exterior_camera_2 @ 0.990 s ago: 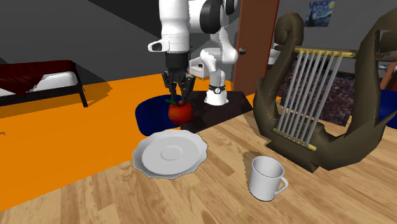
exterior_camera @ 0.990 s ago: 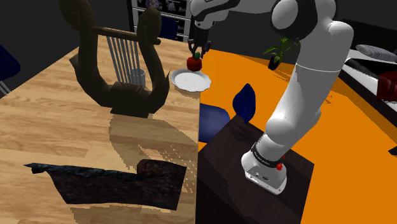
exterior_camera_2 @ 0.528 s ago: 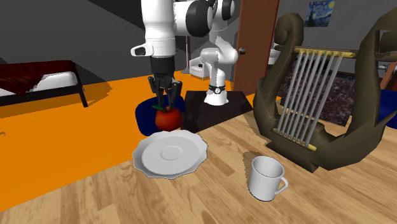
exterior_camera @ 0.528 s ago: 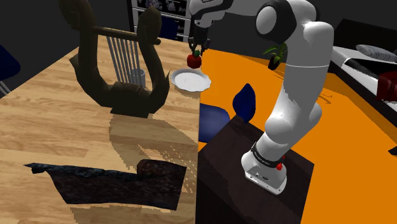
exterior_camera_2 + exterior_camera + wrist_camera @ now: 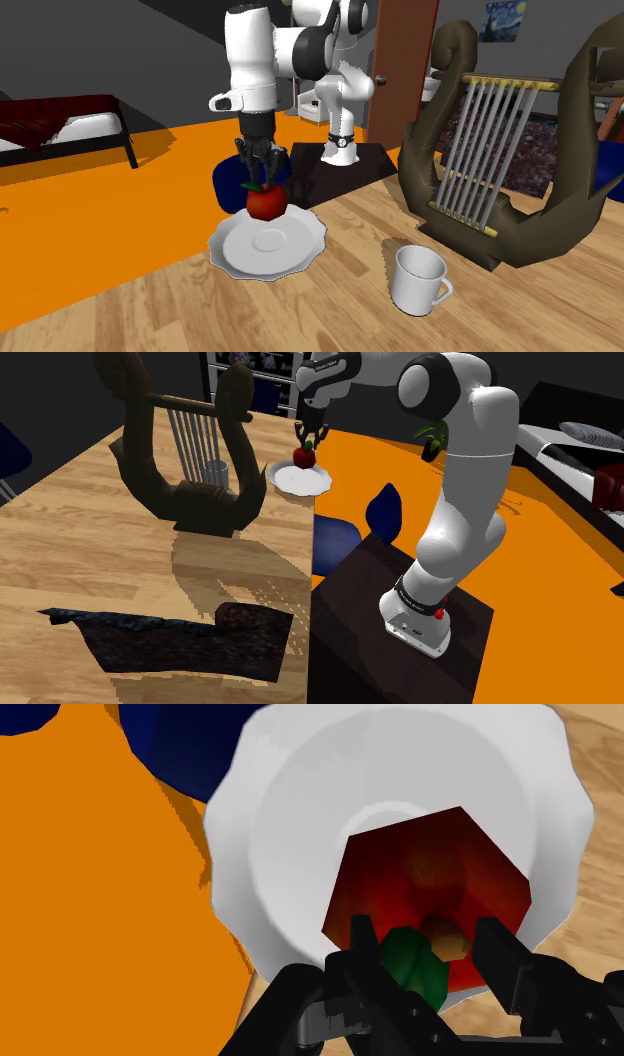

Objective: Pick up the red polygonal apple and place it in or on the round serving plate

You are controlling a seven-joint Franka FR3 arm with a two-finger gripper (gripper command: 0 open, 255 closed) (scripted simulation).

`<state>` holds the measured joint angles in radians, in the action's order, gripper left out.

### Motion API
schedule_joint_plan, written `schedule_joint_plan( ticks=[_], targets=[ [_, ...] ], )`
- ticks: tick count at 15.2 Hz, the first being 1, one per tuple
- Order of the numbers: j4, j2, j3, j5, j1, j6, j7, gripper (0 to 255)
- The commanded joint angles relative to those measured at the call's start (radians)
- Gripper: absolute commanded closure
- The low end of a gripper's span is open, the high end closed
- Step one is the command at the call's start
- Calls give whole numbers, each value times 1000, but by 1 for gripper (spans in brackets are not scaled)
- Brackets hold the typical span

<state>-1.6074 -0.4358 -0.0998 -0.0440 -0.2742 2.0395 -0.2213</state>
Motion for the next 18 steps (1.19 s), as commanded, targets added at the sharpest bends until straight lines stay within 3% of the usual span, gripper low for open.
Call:
schedule_joint_plan(
  ticks=[1, 10, 18],
  targets=[
    [-11, -10, 1, -1, 1, 21, -1, 255],
    [-58, -60, 4, -7, -1, 119, 3, 255],
    [-57, -61, 4, -7, -1, 119, 3, 255]
  ],
)
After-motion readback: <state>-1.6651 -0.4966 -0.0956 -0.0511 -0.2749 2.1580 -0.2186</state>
